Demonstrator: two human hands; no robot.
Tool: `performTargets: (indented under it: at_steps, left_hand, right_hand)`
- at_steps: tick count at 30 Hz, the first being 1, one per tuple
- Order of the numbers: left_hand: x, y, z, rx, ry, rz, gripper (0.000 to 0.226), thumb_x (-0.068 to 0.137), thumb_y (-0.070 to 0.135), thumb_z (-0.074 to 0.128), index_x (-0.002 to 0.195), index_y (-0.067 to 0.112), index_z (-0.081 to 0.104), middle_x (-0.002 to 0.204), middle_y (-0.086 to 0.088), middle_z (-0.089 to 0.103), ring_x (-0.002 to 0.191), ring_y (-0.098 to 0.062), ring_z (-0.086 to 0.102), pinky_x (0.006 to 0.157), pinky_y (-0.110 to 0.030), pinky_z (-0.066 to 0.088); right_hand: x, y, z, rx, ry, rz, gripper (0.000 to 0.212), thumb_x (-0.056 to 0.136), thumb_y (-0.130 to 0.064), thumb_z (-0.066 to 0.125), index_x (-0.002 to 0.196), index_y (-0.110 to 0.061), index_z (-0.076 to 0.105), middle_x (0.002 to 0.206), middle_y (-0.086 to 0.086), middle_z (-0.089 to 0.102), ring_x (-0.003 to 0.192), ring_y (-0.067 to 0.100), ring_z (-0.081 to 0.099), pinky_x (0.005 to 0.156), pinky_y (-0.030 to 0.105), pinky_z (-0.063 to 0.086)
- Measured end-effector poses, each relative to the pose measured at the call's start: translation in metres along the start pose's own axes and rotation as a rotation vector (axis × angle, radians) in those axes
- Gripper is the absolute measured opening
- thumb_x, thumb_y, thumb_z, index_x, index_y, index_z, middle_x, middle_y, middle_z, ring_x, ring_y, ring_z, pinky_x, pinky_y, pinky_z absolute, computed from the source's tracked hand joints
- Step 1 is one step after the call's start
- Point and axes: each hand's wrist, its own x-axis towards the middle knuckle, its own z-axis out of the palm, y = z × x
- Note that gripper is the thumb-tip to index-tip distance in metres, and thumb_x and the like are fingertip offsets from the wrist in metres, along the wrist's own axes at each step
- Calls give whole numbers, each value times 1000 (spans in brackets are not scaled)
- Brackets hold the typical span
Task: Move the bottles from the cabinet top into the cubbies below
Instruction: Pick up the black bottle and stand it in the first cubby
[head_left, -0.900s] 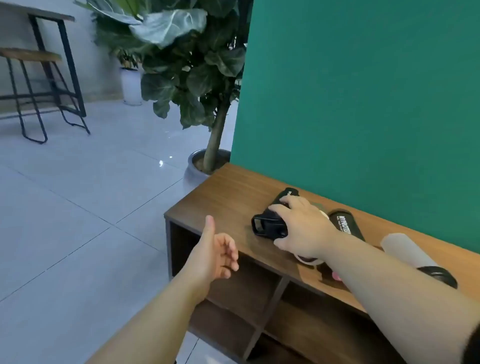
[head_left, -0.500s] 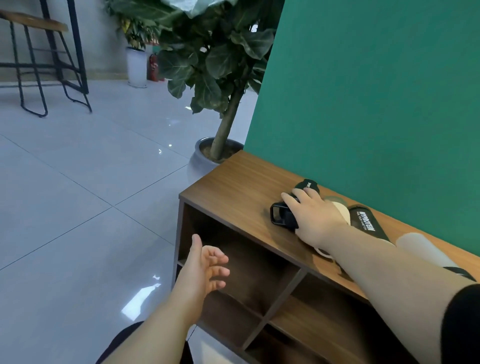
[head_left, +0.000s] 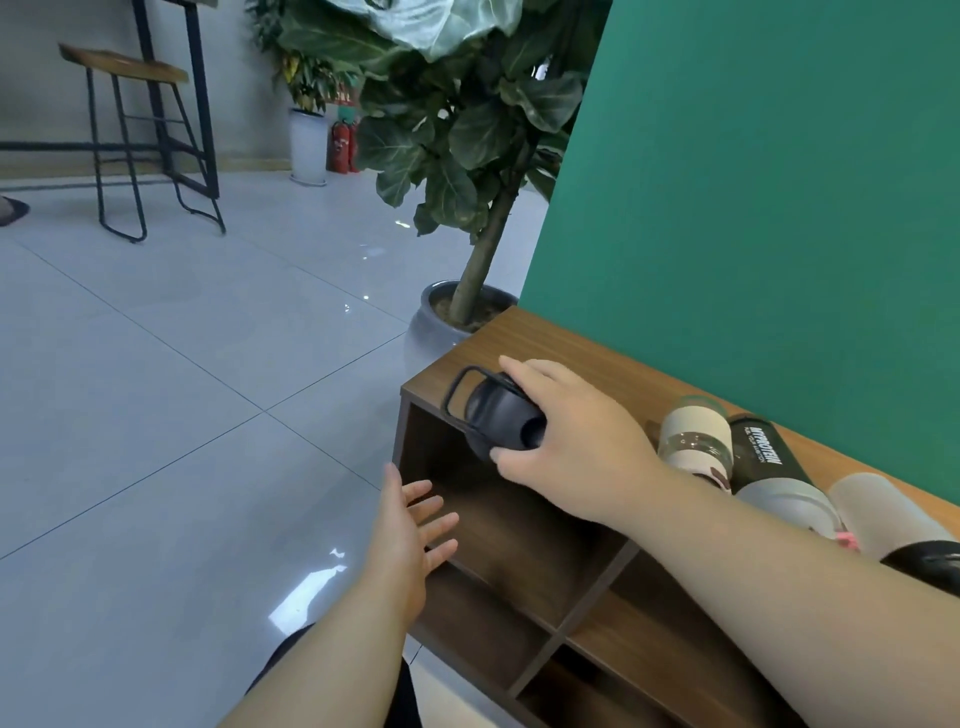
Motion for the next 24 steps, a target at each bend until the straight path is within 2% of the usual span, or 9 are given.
performTargets:
  at_steps: [3,5,8,9,12,15,17,20,24]
  left_hand:
    - [2,3,-5,-118,11,-41,67,100,69,34,137,17,57,132,-15,64,116,-37,67,105,-62,52]
    - [9,1,-8,-166,-17,-76,64,100,67,40,136,17,59,127,-14,67,116,-37,68,105,-64,51]
    - [21,-8,-8,-195,-37,-150,55,97,54,54,135,15,64,125,-16,75,109,-37,75,103,-60,55]
    - [27,-11,-8,-188,-13,-184,51,96,50,56,133,15,66,123,-18,77,106,-37,76,100,-58,58]
    - [47,-21,-10,-125,32,-307,46,96,42,55,128,13,71,115,-19,79,103,-38,75,90,-52,63]
    - [69,-26,-13,-32,10,-397,42,98,36,55,124,8,73,103,-20,82,94,-38,76,66,-40,63]
    - [87,-30,-15,22,22,-451,40,95,36,61,120,7,74,100,-20,83,90,-39,77,61,-40,64]
    - [113,-38,-16,87,28,-531,46,85,38,68,119,9,76,105,-18,83,91,-39,80,78,-46,66]
    - [144,-51,-14,111,37,-587,47,85,42,69,118,9,77,105,-17,83,98,-39,79,91,-45,63]
  right_hand:
    - [-8,-27,3,297,18,92,65,78,-41,73,137,-39,49,128,-19,54,104,-2,51,81,15,43]
    - [-11,-36,14,482,-2,175,40,76,-36,73,114,-40,63,106,-18,66,90,0,58,79,25,52]
    - [-15,-31,48,639,-16,336,29,74,-36,72,102,-40,66,91,-19,71,83,1,65,79,36,58]
    - [-16,-28,62,649,-16,388,35,71,-41,72,105,-42,64,94,-19,70,86,0,64,81,35,58]
    - [-22,-19,107,633,-43,488,73,64,-49,74,133,-46,48,122,-17,58,107,3,59,89,30,54]
    - [-31,-11,140,682,-49,499,96,62,-34,83,143,-45,32,129,-19,49,111,0,54,82,15,47]
    - [-32,-2,156,709,-56,510,101,61,-28,85,143,-48,29,131,-21,47,108,-7,51,77,8,43]
    - [-28,14,180,727,-17,538,94,60,-24,88,127,-59,31,125,-23,49,106,-21,47,72,-1,40]
    - [-22,33,214,708,3,597,109,55,-35,90,145,-45,30,135,-21,50,123,-6,47,90,9,37]
